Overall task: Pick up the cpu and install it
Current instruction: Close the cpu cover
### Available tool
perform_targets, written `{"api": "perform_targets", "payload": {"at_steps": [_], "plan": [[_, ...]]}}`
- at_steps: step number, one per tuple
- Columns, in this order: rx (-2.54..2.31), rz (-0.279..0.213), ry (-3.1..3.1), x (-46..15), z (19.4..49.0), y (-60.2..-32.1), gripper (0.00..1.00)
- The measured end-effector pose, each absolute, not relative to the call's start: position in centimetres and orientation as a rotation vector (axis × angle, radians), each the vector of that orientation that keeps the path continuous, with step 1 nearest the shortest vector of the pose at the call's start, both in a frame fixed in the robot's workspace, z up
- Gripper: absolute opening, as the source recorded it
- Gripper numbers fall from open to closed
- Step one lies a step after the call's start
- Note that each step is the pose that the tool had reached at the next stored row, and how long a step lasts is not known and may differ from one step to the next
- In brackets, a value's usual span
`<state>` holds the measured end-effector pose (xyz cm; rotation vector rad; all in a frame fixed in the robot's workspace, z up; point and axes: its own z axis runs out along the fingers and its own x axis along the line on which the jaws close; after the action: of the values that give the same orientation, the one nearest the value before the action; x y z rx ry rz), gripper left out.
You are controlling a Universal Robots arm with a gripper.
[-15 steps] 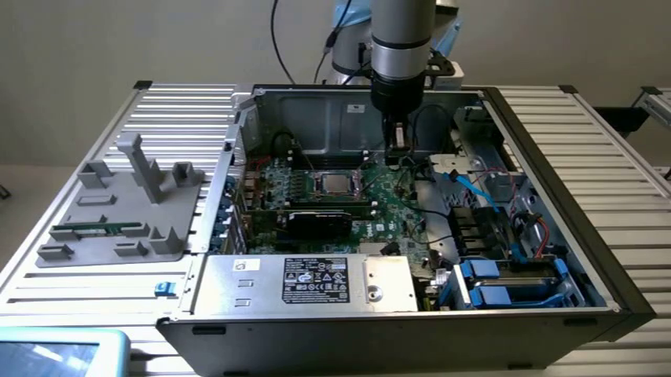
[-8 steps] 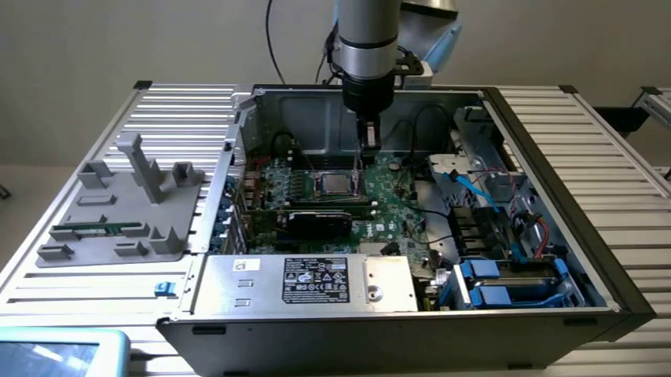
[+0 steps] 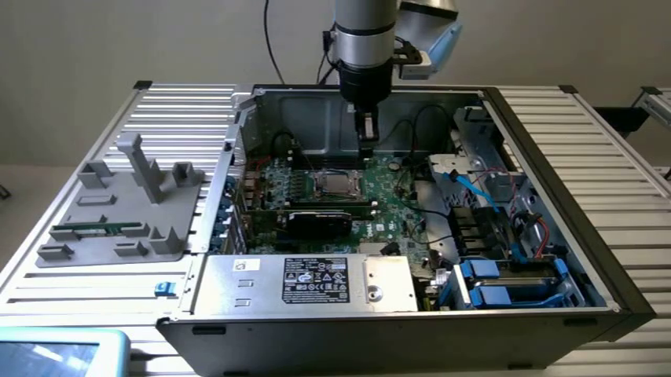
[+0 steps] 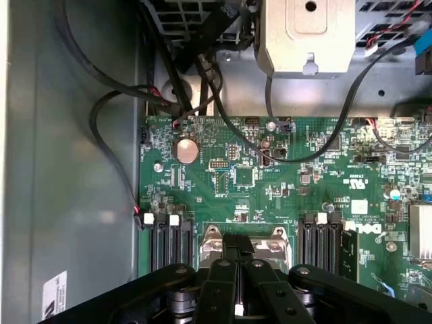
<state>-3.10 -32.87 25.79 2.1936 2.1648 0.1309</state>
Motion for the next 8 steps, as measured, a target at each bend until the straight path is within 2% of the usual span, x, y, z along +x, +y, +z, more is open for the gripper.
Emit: {"api": "perform_targets", "payload": {"at_steps": [8], "plan": [[2.188,0.136,2.164,-5.3,25.7,-32.9,0.09]]}}
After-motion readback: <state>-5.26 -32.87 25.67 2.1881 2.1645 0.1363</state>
